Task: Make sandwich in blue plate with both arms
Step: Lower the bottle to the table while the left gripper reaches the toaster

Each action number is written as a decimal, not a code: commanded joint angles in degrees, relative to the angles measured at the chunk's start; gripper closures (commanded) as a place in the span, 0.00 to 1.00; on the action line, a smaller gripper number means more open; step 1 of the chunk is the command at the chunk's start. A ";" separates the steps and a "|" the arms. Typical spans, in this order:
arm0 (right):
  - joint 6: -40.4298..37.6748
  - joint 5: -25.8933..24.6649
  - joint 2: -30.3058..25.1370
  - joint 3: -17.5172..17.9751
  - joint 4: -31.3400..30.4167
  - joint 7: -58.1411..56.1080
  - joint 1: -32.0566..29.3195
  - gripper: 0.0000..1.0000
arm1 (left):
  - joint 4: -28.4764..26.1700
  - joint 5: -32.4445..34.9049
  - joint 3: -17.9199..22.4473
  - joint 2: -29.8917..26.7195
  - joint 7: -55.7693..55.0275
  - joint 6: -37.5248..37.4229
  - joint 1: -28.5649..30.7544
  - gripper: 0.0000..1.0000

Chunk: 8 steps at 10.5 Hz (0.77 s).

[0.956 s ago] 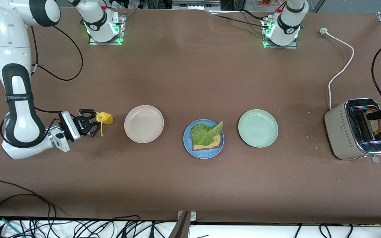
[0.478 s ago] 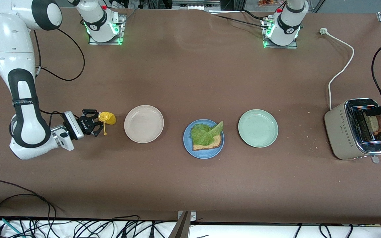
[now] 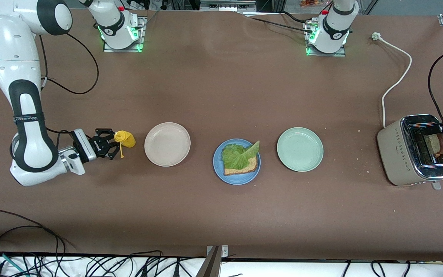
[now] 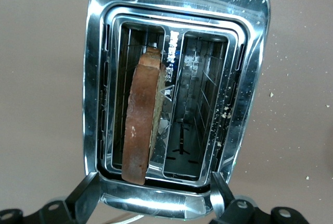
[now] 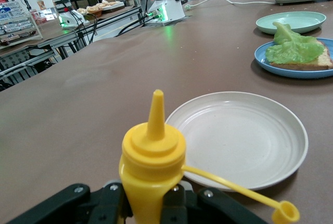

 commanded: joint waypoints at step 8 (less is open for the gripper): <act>2.60 -1.64 0.20 -0.64 1.55 -0.70 -1.58 0.00 | 1.02 1.08 -0.66 1.54 4.89 2.71 2.69 0.71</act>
